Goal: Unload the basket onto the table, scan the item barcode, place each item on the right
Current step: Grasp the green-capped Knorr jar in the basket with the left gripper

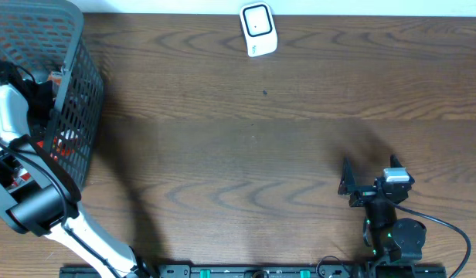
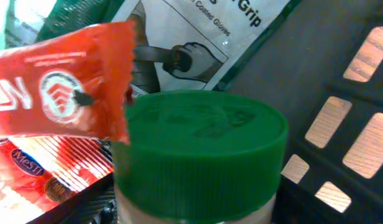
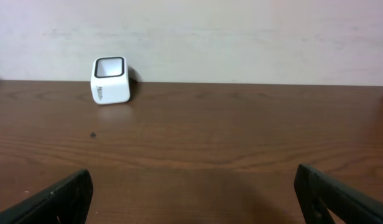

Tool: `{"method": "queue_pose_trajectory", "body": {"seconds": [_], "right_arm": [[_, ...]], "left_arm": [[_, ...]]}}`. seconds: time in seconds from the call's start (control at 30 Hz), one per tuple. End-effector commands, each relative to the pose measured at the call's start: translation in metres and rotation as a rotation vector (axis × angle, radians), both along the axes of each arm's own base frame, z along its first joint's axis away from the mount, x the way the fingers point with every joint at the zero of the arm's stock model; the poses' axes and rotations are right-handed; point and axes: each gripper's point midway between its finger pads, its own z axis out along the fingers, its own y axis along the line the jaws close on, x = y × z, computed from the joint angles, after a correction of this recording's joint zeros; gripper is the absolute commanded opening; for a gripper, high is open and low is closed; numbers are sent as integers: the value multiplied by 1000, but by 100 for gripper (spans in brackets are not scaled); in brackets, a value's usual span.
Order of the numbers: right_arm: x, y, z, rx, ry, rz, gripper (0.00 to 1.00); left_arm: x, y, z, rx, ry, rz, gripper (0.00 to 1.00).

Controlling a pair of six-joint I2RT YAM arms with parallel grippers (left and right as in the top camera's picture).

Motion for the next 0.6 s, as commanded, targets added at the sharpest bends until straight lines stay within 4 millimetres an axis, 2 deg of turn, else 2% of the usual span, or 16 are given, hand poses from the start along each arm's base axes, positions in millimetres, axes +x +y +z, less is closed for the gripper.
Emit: {"method": "queue_pose_trajectory", "body": {"seconds": [0.0,0.33,0.57], "right_arm": [[0,2,0,13,1,6,99],[0,2,0,13,1,6,99],[0,2,0,13,1,6,99]], "left_arm": [[-4,-2,-11,-24,27,30,73],[-6,-3,-15,-30,37,30,73],[-6,-3,-17,-28,34,30,79]]}}
